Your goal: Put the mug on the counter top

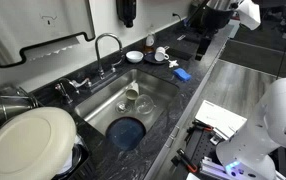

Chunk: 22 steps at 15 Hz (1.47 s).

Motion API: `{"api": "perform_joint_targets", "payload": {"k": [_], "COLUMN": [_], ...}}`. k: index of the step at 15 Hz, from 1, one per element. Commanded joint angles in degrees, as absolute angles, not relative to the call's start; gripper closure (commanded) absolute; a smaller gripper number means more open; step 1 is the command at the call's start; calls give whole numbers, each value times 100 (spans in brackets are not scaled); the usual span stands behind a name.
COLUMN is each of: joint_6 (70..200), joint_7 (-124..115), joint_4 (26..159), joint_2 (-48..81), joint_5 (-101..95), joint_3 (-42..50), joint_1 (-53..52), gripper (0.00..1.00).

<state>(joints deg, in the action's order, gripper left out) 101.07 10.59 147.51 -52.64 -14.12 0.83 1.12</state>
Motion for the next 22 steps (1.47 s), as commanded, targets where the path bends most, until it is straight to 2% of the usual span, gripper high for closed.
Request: {"api": "perform_joint_targets", "payload": {"k": [1, 9, 15, 22], "joint_6": [10075, 10075, 10100, 10827], "joint_7": [1004, 1004, -189, -1921], "joint_4": [14731, 14731, 14457, 14064], "joint_2": [-5258, -5258, -4071, -2696], "joint_5": [-1462, -1462, -753, -92], "joint_3": [141, 141, 170, 155], "joint_1": [21, 21, 200, 552], "gripper": [0, 0, 0, 0]}}
